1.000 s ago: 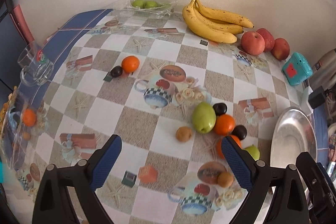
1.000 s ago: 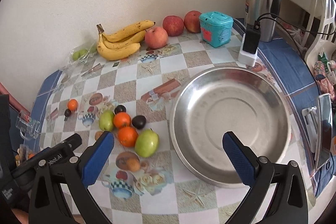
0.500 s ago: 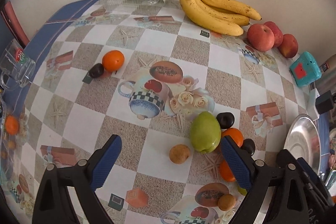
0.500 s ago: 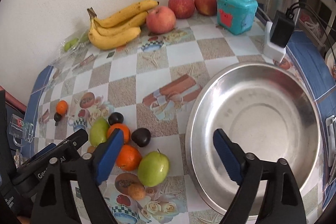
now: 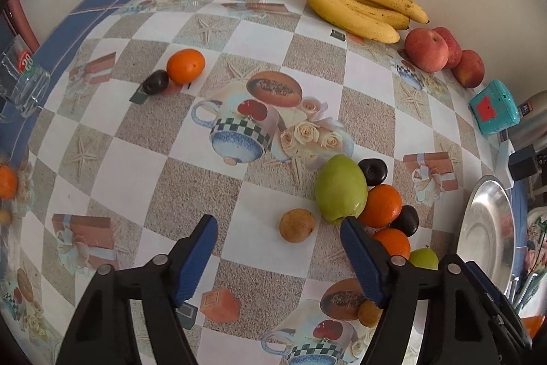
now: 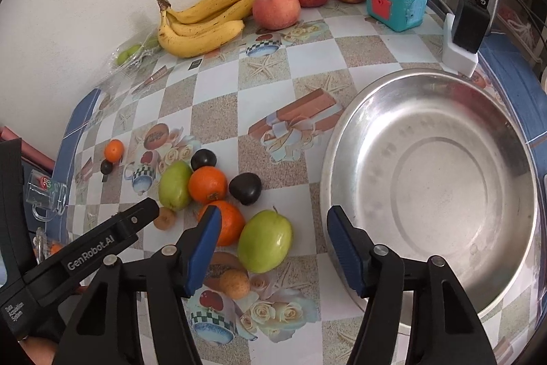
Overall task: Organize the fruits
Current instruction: 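Move the right tool to the green apple and close around it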
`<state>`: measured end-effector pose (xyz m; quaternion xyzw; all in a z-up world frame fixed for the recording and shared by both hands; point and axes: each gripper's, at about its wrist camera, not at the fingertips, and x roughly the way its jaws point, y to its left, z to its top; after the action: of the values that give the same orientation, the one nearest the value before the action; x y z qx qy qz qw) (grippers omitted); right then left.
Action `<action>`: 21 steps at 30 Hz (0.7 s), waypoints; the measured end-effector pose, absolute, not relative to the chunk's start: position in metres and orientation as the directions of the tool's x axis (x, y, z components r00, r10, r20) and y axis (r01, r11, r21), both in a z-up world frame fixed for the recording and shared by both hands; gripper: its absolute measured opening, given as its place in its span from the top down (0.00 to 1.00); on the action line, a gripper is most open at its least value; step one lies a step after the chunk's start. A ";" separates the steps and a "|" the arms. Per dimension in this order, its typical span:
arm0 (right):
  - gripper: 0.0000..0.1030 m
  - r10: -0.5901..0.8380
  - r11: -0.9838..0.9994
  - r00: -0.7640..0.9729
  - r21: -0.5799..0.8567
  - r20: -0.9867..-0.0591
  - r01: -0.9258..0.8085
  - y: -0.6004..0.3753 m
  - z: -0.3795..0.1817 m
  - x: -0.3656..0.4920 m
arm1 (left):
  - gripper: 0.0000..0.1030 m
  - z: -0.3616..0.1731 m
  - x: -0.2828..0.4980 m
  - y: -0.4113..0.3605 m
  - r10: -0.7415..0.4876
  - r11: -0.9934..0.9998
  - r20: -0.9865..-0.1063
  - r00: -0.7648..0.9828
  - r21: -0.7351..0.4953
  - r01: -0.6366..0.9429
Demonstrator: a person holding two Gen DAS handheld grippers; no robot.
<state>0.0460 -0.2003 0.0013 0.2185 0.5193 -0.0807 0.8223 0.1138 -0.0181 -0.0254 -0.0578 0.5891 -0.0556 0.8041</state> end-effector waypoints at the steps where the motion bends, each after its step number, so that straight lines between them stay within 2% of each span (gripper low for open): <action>1: 0.36 0.097 0.892 0.446 0.277 -0.890 0.358 -0.200 0.000 0.046 | 0.29 -0.028 0.115 -0.018 -0.161 0.987 -0.944 0.289 -0.162 0.018; 4: 0.40 0.107 0.896 0.438 0.277 -0.893 0.346 -0.197 -0.003 0.047 | 0.34 -0.034 0.118 -0.019 -0.168 0.985 -0.950 0.264 -0.171 0.013; 6: 0.44 0.116 0.897 0.428 0.280 -0.896 0.343 -0.195 -0.007 0.048 | 0.41 -0.037 0.120 -0.019 -0.178 0.983 -0.951 0.252 -0.181 0.011; 9: 0.47 0.127 0.894 0.412 0.284 -0.902 0.346 -0.196 -0.013 0.049 | 0.43 -0.040 0.120 -0.020 -0.194 0.980 -0.951 0.242 -0.196 0.014; 16: 0.47 0.167 0.879 0.392 0.316 -0.905 0.356 -0.197 -0.025 0.049 | 0.50 -0.038 0.121 -0.023 -0.209 0.978 -0.946 0.249 -0.209 0.029; 21: 0.48 0.174 0.879 0.393 0.322 -0.903 0.350 -0.196 -0.025 0.048 | 0.61 -0.039 0.122 -0.029 -0.208 0.978 -0.944 0.255 -0.203 0.046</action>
<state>0.0482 -0.1959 -0.0246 0.2393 0.5481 -0.0551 0.7996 0.1224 -0.0286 -0.0388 -0.0671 0.6049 -0.0803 0.7894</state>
